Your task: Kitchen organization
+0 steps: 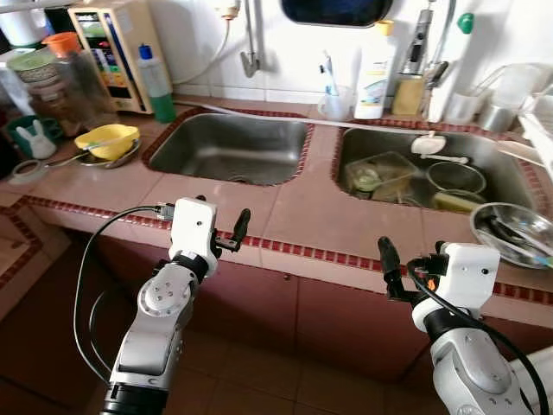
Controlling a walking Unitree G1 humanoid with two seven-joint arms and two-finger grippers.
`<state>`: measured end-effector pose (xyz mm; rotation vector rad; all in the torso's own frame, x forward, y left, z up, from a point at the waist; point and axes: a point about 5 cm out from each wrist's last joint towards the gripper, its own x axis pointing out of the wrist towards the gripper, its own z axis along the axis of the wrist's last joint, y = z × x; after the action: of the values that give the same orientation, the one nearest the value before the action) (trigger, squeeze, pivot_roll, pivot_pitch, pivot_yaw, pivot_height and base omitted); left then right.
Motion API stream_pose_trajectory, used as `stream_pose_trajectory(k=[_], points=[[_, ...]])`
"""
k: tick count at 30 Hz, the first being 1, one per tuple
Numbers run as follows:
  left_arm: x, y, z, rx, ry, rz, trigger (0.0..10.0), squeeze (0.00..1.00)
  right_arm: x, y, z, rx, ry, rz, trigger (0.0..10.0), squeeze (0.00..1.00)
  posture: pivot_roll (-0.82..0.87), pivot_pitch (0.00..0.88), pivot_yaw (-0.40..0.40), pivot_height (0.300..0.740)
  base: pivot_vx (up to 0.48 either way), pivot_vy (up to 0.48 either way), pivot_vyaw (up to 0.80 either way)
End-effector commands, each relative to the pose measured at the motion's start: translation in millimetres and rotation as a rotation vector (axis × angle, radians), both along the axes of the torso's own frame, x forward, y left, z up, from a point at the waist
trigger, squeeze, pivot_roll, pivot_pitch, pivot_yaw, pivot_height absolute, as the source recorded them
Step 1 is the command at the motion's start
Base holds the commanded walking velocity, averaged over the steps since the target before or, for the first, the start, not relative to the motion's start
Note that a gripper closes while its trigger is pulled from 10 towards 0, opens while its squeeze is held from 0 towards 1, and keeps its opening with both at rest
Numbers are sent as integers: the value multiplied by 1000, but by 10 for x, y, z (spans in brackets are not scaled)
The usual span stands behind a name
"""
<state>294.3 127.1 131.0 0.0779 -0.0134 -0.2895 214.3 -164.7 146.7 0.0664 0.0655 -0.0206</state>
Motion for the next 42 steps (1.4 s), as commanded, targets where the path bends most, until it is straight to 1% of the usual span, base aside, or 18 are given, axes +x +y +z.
stream_pose_trajectory(k=[1, 21, 25, 28, 29, 30, 34, 37, 42], points=[[15, 47, -17, 4, 9, 21, 10000, 0, 13, 42, -10, 9, 5, 20, 10000, 0, 63, 0, 37, 740, 0, 480, 0], [10, 59, -32, 19, 18, 16, 10000, 0, 10, 31, -20, 10, 7, 1, 10000, 0, 64, 0, 44, 740, 0, 480, 0], [11, 50, -36, 21, 19, 10, 10000, 0, 22, 6, -18, 26, 7, -25, 10000, 0, 64, 0, 45, 740, 0, 450, 0], [15, 43, -32, 27, 15, 1, 10000, 0, 24, -38, -18, -23, 11, -56, 10000, 0, 64, 0, 45, 740, 0, 480, 0], [24, 41, -28, 26, 16, 2, 10000, 0, 23, -54, -41, 14, 21, -68, 10000, 0, 64, 0, 45, 740, 0, 360, 0], [27, 40, -26, 25, 16, 2, 10000, 0, 23, -65, -48, 18, 24, -77, 10000, 0, 64, 0, 45, 740, 0, 330, 0], [40, 32, -20, 27, 13, 0, 10000, 0, 33, -66, -28, 9, 15, -72, 10000, 0, 64, 0, 43, 740, 0, 0, 0], [57, 10, 11, 43, -11, -8, 10000, 0, 47, -62, -18, 6, 9, -70, 10000, 0, 65, 0, 40, 740, 0, 0, 0], [85, -12, 69, 30, -30, -18, 10000, 0, 53, -76, -8, 2, 6, -73, 10000, 0, 62, 0, 36, 740, 0, 0, 0]])
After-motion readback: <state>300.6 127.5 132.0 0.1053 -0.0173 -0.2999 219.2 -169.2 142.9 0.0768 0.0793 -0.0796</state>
